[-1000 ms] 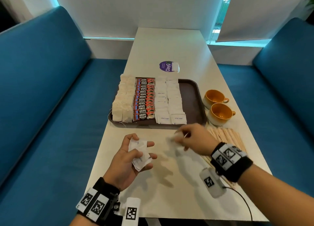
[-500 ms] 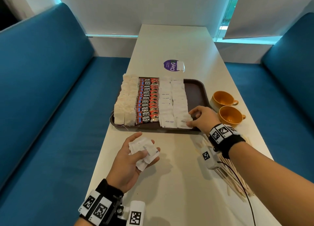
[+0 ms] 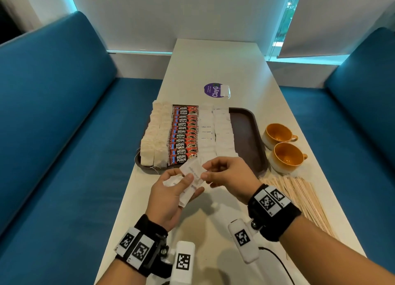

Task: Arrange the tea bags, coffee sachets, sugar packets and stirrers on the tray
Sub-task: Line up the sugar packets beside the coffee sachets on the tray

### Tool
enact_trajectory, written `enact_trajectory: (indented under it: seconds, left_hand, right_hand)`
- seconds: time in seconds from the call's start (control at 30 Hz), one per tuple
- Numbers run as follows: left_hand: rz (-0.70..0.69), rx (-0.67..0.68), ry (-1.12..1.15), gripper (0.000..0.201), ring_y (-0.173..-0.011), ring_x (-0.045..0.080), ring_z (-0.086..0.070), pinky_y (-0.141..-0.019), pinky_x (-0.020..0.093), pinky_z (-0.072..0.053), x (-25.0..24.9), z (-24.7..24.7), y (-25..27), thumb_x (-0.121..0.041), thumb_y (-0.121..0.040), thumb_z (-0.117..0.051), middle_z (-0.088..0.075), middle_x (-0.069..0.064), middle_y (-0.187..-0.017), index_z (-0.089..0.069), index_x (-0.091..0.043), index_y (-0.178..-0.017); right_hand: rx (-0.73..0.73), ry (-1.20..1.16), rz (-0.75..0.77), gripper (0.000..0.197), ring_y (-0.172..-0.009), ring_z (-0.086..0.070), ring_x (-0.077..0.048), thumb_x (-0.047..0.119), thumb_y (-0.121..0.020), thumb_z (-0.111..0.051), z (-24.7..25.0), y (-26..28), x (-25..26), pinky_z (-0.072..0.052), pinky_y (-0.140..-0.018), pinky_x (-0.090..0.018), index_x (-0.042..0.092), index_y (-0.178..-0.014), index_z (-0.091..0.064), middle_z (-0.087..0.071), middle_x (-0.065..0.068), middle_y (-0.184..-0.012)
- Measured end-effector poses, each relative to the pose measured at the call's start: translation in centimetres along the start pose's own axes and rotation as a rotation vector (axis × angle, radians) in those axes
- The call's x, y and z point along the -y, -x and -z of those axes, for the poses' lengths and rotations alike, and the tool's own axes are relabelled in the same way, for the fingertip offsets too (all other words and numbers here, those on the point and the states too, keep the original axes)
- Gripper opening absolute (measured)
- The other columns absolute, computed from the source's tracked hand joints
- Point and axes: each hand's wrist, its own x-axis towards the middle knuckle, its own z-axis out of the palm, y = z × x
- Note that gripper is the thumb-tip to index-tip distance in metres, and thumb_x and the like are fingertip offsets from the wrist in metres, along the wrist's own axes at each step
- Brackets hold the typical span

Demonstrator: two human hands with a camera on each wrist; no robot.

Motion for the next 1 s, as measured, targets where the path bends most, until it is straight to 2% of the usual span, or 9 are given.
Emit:
enact_trajectory:
  seconds: [0.13,0.23,0.3,0.5,0.6,0.73,0.83,0.9,1.0]
  left_hand:
    - [0.151,-0.003,0.053,0.043,-0.1,0.047,-0.07,-0.082,0.056,-0.06,0.0,0.6,-0.5,-0.002,-0.081,-0.072,-0.071,0.027,-0.113,-0.056,-0.001,-0.12]
    - [0.226,0.003,0.065,0.046,-0.104,0.048,-0.07,-0.091,0.057,-0.056,0.0,1.5,-0.7,0.015,-0.09,-0.042,-0.07,0.029,-0.117,-0.052,-0.005,-0.13]
    - [0.224,0.001,0.03,0.053,-0.103,0.046,-0.071,-0.092,0.056,-0.056,0.2,1.9,-0.6,0.02,-0.088,-0.03,-0.07,0.028,-0.116,-0.05,-0.003,-0.131]
    - [0.191,0.029,-0.094,0.033,-0.106,0.046,-0.07,-0.095,0.054,-0.055,0.1,2.0,-0.3,0.016,-0.096,-0.04,-0.072,0.028,-0.112,-0.054,0.007,-0.124]
    - [0.157,0.052,-0.163,0.026,-0.105,0.047,-0.069,-0.085,0.044,-0.061,-0.2,1.3,-0.1,0.011,-0.097,-0.05,-0.073,0.028,-0.108,-0.059,0.005,-0.12]
    - [0.08,0.102,-0.33,0.025,-0.096,0.042,-0.072,-0.079,0.039,-0.063,-0.2,0.3,-0.4,0.009,-0.09,-0.063,-0.075,0.024,-0.106,-0.069,0.002,-0.114]
    - [0.031,0.178,-0.477,0.02,-0.078,0.031,-0.068,-0.065,0.032,-0.056,-0.1,-0.5,-0.5,0.008,-0.086,-0.069,-0.075,0.025,-0.095,-0.074,0.0,-0.105]
    - [0.029,0.181,-0.519,0.019,-0.073,0.026,-0.068,-0.065,0.032,-0.056,-0.1,-0.9,-0.7,0.007,-0.086,-0.07,-0.076,0.021,-0.091,-0.074,-0.001,-0.103]
    - [0.033,0.115,-0.537,0.017,-0.074,0.026,-0.069,-0.068,0.033,-0.057,-0.4,-1.2,-1.9,0.009,-0.091,-0.06,-0.072,0.023,-0.091,-0.071,0.001,-0.102]
  right_hand:
    - [-0.131,0.046,0.03,0.013,-0.075,-0.065,-0.022,0.001,-0.084,-0.079,2.0,-2.8,0.6,-0.06,-0.072,-0.032,0.009,-0.094,-0.077,-0.071,-0.013,-0.085]
    - [-0.163,0.364,0.023,0.008,-0.076,-0.064,-0.013,0.013,-0.087,-0.078,3.4,-5.5,0.0,-0.051,-0.064,-0.017,0.02,-0.09,-0.078,-0.074,-0.003,-0.086]
    - [-0.139,0.515,-0.011,0.006,-0.077,-0.065,-0.011,0.016,-0.088,-0.077,3.4,-6.7,-0.6,-0.048,-0.062,-0.013,0.022,-0.091,-0.079,-0.073,0.0,-0.087]
    - [-0.163,0.763,0.042,0.022,-0.084,-0.06,-0.009,0.023,-0.08,-0.084,2.8,-7.5,-0.5,-0.04,-0.063,-0.013,0.029,-0.098,-0.072,-0.062,0.005,-0.097]
    - [-0.199,0.631,0.114,0.017,-0.075,-0.06,-0.008,0.033,-0.081,-0.084,3.1,-6.2,0.3,-0.044,-0.063,-0.019,0.03,-0.094,-0.073,-0.065,0.003,-0.089]
    - [0.017,0.429,0.144,0.022,-0.078,-0.069,-0.013,0.047,-0.082,-0.079,2.8,-2.7,1.7,-0.06,-0.075,-0.027,0.035,-0.099,-0.075,-0.074,0.004,-0.093]
    - [0.135,0.505,0.128,0.03,-0.083,-0.07,-0.015,0.035,-0.082,-0.083,3.0,-0.7,1.8,-0.059,-0.073,-0.022,0.035,-0.11,-0.073,-0.075,0.005,-0.093]
    - [0.154,0.517,0.08,0.023,-0.079,-0.071,-0.018,0.024,-0.086,-0.08,3.8,-0.2,1.5,-0.059,-0.067,-0.021,0.028,-0.108,-0.076,-0.075,0.002,-0.09]
    - [0.039,0.376,0.02,0.02,-0.071,-0.072,-0.019,0.015,-0.087,-0.078,5.9,-0.1,1.1,-0.06,-0.064,-0.024,0.021,-0.106,-0.075,-0.076,-0.006,-0.091]
